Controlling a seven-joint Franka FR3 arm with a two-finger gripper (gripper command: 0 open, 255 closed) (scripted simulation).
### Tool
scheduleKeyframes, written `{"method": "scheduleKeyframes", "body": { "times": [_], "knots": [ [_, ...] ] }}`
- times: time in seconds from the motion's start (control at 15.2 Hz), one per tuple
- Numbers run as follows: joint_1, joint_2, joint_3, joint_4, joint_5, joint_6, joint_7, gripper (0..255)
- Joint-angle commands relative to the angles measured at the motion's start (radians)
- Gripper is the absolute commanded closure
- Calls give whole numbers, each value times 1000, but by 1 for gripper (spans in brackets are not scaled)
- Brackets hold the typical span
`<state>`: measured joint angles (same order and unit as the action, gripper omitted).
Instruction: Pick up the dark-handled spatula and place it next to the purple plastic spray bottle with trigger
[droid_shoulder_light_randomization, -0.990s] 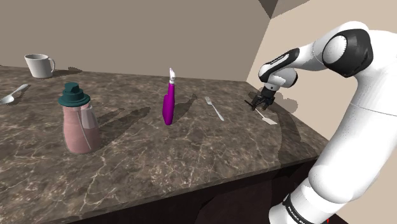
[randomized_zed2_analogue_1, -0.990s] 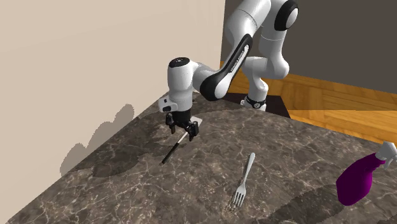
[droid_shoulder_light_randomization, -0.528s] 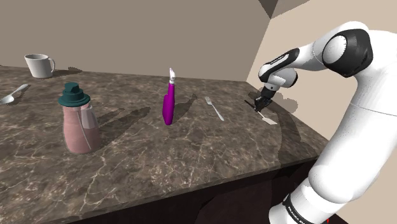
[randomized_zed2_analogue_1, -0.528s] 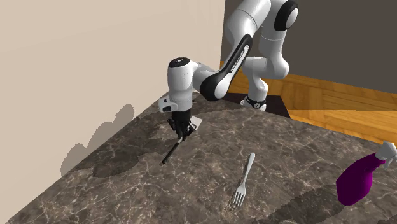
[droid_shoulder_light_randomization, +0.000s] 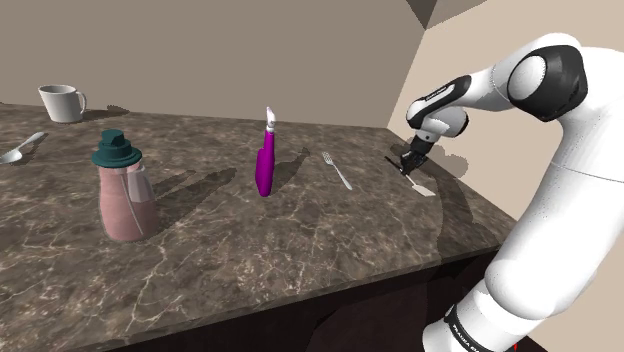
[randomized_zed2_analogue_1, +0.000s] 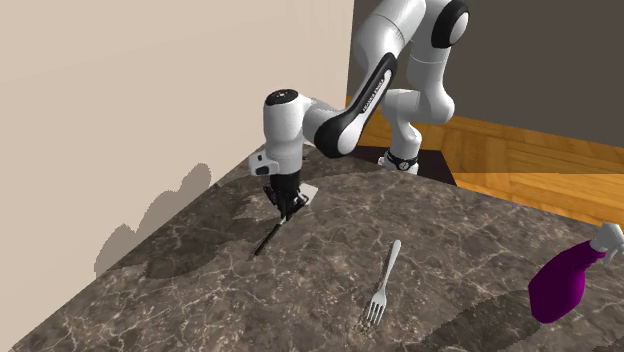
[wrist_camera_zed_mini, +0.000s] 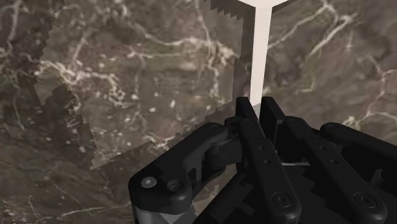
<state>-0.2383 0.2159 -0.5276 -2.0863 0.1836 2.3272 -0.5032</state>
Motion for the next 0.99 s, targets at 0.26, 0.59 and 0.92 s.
{"method": "scheduleKeyframes", "body": {
  "times": [0.26, 0.59, 0.92],
  "knots": [
    [9, -44, -11, 29, -37, -66, 26, 255],
    [15, -80, -17, 59, -65, -126, 46, 255],
    [19, -110, -20, 96, -88, -187, 63, 255]
  ]
}}
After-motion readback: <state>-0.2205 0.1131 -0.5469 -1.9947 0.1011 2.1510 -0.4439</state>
